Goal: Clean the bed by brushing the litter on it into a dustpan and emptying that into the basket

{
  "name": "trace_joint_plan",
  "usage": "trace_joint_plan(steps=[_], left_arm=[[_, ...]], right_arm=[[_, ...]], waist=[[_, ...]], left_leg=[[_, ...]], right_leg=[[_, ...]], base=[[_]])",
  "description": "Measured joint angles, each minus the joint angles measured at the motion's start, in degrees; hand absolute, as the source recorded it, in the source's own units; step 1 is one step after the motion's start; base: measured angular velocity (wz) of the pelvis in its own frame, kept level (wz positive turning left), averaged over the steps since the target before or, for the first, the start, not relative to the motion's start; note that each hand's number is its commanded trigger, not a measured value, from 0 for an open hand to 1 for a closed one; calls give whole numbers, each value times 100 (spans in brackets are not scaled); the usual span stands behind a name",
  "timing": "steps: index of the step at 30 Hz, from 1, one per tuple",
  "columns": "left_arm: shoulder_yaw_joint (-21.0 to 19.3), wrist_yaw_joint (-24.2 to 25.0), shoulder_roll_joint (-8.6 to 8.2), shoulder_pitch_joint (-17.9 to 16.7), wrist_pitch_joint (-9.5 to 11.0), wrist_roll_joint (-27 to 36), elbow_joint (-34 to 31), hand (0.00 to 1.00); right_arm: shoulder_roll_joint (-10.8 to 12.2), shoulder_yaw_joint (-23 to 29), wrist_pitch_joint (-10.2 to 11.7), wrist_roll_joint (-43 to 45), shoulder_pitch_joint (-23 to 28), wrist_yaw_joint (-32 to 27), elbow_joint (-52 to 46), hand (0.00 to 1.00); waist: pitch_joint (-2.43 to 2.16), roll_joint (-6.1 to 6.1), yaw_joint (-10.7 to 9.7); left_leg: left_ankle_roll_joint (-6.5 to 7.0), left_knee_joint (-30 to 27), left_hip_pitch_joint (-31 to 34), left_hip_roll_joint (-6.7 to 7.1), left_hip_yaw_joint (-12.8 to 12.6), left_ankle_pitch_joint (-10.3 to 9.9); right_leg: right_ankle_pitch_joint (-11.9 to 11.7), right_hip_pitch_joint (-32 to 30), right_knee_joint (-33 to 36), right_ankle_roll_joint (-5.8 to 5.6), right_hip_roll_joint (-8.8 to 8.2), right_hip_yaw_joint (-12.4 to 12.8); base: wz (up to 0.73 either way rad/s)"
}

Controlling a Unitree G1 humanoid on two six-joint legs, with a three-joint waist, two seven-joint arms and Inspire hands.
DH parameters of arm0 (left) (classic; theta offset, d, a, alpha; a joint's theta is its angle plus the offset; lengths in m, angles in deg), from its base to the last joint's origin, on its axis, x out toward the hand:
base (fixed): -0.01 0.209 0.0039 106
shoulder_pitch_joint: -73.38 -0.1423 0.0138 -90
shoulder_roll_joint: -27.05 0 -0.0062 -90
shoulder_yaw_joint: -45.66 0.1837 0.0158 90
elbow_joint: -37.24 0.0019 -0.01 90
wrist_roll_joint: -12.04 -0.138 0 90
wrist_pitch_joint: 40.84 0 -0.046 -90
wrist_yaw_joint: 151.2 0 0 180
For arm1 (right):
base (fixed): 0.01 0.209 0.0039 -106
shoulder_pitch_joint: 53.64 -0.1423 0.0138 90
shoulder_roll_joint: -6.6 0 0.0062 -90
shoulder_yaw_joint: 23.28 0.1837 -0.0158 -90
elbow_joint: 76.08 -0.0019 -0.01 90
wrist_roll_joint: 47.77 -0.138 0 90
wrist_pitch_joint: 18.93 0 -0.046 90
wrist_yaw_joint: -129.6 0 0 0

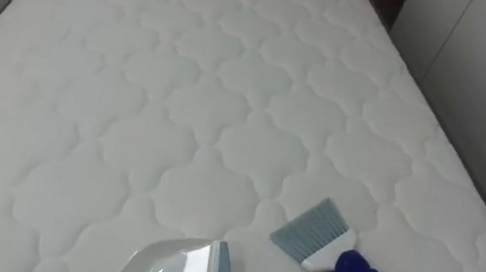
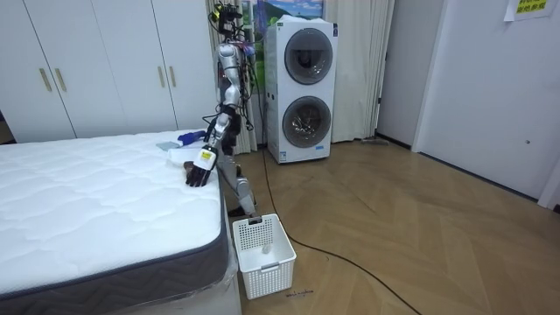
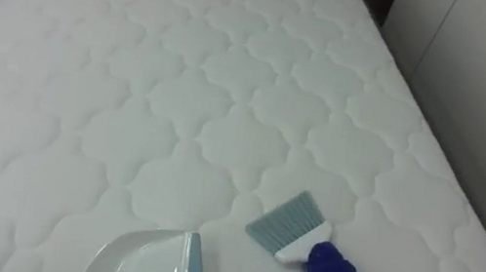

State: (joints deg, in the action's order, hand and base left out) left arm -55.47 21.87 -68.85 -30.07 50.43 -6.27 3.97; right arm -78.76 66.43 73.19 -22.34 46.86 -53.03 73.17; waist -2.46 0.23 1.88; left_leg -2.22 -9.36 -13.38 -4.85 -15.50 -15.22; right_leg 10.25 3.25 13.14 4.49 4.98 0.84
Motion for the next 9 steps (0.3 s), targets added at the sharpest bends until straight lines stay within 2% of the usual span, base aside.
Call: trace_joint_plan(steps=[3,9], left_arm=[[-2,-28,-1,0,-42,1,3,0],[-4,-41,-2,0,-83,1,3,0]], right_arm=[[72,-1,-170,19,-11,-58,8,0],[220,0,-354,228,-22,-274,8,0]], waist=[[-12,-13,18],[-30,-17,24]], left_leg=[[0,18,-38,-6,-1,0],[0,19,-84,-14,23,0]], right_leg=[[-13,85,-68,-2,4,-10],[-20,117,-81,3,9,-19]], base=[[2],[0]])
